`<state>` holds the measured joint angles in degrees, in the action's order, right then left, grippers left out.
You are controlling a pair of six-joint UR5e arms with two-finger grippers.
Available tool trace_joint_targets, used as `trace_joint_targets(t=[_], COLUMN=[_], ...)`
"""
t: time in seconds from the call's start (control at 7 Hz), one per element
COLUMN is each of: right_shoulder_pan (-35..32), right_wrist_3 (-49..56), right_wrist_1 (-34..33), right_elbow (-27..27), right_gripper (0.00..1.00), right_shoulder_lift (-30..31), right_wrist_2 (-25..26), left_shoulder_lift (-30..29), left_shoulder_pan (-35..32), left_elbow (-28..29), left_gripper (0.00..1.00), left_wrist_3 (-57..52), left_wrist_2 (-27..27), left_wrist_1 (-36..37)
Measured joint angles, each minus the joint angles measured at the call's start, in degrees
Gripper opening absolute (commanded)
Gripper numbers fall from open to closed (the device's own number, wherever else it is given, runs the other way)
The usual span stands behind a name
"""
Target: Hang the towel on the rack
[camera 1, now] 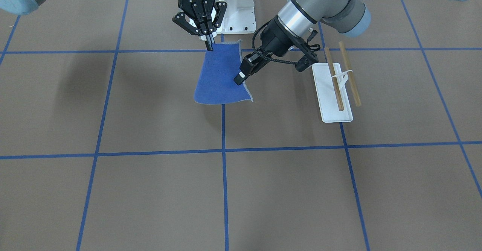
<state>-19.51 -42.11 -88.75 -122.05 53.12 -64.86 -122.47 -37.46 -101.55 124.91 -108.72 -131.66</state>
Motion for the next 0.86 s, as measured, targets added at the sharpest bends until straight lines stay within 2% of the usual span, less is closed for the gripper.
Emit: trace_joint_targets(t=[0.14,0.29,0.57,0.71,0.86], right_shoulder_pan=[0.08,0.18,-0.25,-2.38,-6.18], right_wrist_3=[-0.08,-0.64,-7.25,-9.95,-11.15], right_wrist_1=[0.04,0.04,-0.03,-0.14,-0.30], right_elbow=[-0.01,0.05,0.13,0.14,0.21], right_gripper=[0.38,0.99,1.00,1.00,1.00], right_shoulder_lift=[0.14,0.28,0.79,1.00,1.74], right_wrist_2=[0.00,-0.02,-1.16,-5.25,-11.82], left_shoulder_lift=[0.02,0.01,-0.07,-0.10,-0.13], left_shoulder_pan=[-0.02,-0.04,-0.06,-0.18,-0.38], left_elbow=[0.00,-0.05,-0.15,-0.27,-0.49], left_gripper=[0.00,0.00,0.00,0.00,0.00], left_wrist_3=[0.00,0.04,0.06,0.02,-0.15], left_wrist_2=[0.02,0.06,0.14,0.17,0.17], left_wrist_1=[0.02,0.06,0.08,0.08,0.09])
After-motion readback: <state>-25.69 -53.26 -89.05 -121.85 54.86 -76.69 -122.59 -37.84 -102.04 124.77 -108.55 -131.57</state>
